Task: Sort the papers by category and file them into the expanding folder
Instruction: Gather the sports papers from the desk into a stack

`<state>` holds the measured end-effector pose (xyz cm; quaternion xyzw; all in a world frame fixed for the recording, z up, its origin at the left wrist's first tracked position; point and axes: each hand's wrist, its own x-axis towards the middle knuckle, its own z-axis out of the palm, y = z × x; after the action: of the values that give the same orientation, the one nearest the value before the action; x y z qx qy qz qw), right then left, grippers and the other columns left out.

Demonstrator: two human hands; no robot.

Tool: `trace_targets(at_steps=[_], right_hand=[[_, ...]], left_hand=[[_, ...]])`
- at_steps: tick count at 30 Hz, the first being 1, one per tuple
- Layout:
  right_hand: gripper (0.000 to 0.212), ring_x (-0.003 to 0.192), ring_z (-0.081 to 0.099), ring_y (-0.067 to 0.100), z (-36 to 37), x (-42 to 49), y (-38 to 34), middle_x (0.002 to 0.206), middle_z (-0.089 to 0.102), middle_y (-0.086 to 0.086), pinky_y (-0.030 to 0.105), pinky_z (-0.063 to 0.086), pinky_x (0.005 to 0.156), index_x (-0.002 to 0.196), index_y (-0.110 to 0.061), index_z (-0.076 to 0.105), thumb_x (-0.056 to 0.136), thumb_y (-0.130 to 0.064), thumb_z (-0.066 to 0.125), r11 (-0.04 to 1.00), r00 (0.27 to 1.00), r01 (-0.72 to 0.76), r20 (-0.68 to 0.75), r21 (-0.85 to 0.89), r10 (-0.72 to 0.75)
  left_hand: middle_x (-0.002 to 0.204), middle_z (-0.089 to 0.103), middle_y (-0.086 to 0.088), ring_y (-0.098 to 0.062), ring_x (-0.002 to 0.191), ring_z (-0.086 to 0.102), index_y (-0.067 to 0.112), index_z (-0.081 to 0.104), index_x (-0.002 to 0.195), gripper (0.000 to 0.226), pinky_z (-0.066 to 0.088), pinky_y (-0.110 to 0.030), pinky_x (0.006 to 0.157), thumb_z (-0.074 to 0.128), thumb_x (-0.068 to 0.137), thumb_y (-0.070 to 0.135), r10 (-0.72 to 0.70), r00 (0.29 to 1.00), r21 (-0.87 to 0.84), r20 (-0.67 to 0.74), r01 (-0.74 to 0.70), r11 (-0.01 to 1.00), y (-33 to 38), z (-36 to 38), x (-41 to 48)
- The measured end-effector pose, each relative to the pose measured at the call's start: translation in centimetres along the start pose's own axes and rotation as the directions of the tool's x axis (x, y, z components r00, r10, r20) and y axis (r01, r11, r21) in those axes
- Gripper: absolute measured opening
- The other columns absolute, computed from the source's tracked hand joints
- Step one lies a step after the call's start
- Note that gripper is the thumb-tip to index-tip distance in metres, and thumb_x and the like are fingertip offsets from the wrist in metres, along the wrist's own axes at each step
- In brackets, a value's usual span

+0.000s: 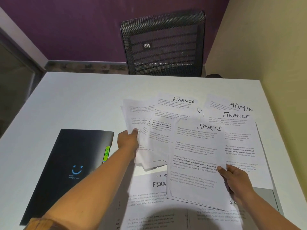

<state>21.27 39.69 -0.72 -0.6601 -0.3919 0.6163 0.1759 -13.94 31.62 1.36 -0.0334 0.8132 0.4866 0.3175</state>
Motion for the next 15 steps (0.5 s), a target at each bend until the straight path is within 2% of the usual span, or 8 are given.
trace_targets(at_steps=[2, 4, 6, 8, 10, 12, 15], right_hand=[[0.011, 0.030, 0.021, 0.010, 0.1, -0.1, 0.0, 0.040, 0.041, 0.001, 0.014, 0.021, 0.035, 0.084, -0.008, 0.073, 0.093, -0.012, 0.068, 1.000, 1.000, 0.011, 0.006, -0.004, -0.011], [0.026, 0.030, 0.020, 0.011, 0.1, -0.1, 0.1, 0.038, 0.034, 0.001, 0.013, 0.019, 0.036, 0.067, -0.013, 0.066, 0.093, -0.012, 0.068, 0.998, 0.999, 0.044, 0.000, -0.038, -0.044], [0.032, 0.029, 0.019, 0.012, 0.2, -0.4, 0.0, 0.036, 0.032, 0.002, 0.013, 0.020, 0.036, 0.062, -0.013, 0.060, 0.093, -0.013, 0.068, 0.996, 0.998, 0.064, -0.015, -0.065, -0.065], [0.033, 0.029, 0.019, 0.012, 0.3, -0.8, -0.3, 0.034, 0.033, 0.002, 0.013, 0.021, 0.035, 0.061, -0.014, 0.059, 0.093, -0.012, 0.067, 0.996, 0.997, 0.070, -0.015, -0.063, -0.071], [0.036, 0.027, 0.020, 0.009, 0.5, -1.2, -0.6, 0.032, 0.034, 0.001, 0.012, 0.022, 0.034, 0.059, -0.015, 0.056, 0.093, -0.008, 0.067, 0.997, 0.997, 0.074, -0.017, -0.034, -0.074], [0.034, 0.025, 0.022, 0.007, 0.6, -1.4, -0.7, 0.032, 0.035, -0.001, 0.011, 0.023, 0.032, 0.061, -0.014, 0.056, 0.092, -0.006, 0.066, 0.998, 0.998, 0.062, -0.011, -0.010, -0.062], [0.017, 0.028, 0.020, 0.009, 0.4, -1.2, -0.5, 0.035, 0.034, 0.001, 0.012, 0.021, 0.034, 0.076, -0.009, 0.067, 0.094, -0.010, 0.066, 0.999, 0.999, 0.046, -0.002, -0.014, -0.046]], left_hand=[[0.081, 0.071, -0.006, -0.026, 0.073, 0.066, 0.013, 0.068, 0.089, 0.009, 0.057, -0.032, 0.068, 0.064, 0.093, 0.020, 0.175, 0.984, 0.044, 0.013, -0.176, 0.983, 0.7, -0.9, -0.2], [0.079, 0.070, -0.001, -0.020, 0.069, 0.065, 0.017, 0.069, 0.091, 0.007, 0.055, -0.028, 0.067, 0.064, 0.092, 0.013, 0.279, 0.960, 0.045, -0.011, -0.278, 0.960, 1.7, -2.0, -0.5], [0.077, 0.069, 0.003, -0.017, 0.067, 0.064, 0.022, 0.067, 0.087, 0.012, 0.055, -0.027, 0.066, 0.066, 0.090, 0.010, 0.269, 0.959, -0.001, -0.091, -0.271, 0.963, 2.5, -3.2, -0.4], [0.078, 0.066, 0.003, -0.018, 0.066, 0.063, 0.020, 0.064, 0.088, 0.014, 0.053, -0.024, 0.057, 0.068, 0.088, 0.007, 0.219, 0.969, -0.059, -0.112, -0.227, 0.972, 3.0, -4.0, -0.3], [0.084, 0.068, -0.001, -0.020, 0.070, 0.066, 0.015, 0.064, 0.098, 0.018, 0.054, -0.025, 0.050, 0.071, 0.087, 0.003, 0.166, 0.985, -0.092, -0.047, -0.170, 0.981, 3.0, -4.5, 0.1], [0.090, 0.069, -0.003, -0.023, 0.076, 0.069, 0.014, 0.064, 0.104, 0.025, 0.056, -0.026, 0.051, 0.071, 0.085, -0.001, 0.120, 0.993, -0.089, 0.008, -0.119, 0.989, 3.0, -4.8, 0.3], [0.095, 0.068, -0.002, -0.019, 0.077, 0.067, 0.015, 0.061, 0.111, 0.037, 0.054, -0.026, 0.054, 0.071, 0.083, -0.007, 0.105, 0.994, -0.065, 0.024, -0.103, 0.993, 2.7, -4.6, 0.6]])
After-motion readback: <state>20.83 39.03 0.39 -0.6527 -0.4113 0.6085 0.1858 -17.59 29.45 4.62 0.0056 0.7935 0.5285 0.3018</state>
